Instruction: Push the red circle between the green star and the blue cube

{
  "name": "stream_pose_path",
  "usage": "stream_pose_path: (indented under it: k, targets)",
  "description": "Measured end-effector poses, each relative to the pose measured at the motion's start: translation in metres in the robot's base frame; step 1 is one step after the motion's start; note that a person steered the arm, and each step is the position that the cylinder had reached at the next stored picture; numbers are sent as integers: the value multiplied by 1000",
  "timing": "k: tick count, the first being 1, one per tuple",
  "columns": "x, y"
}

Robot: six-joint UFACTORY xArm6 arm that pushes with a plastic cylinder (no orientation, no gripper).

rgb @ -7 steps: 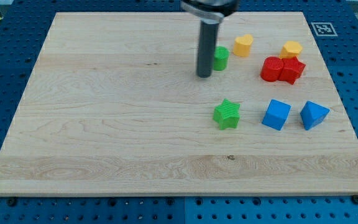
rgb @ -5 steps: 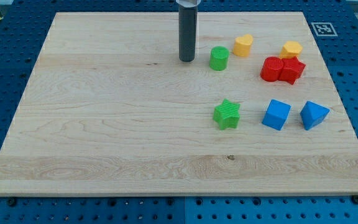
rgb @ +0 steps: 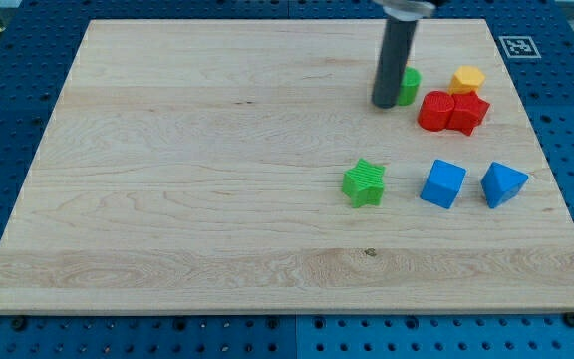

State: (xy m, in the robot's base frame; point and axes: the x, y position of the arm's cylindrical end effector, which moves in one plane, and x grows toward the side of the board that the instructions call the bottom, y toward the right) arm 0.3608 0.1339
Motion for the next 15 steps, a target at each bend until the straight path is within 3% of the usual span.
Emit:
stream_pose_path:
  k: [2, 3, 6, 8, 9, 12, 15]
  targets:
    - [6, 12]
    - [27, -14]
    - [134, -106]
    - [185, -71]
    - [181, -71]
    - [77, -33]
    - [42, 29]
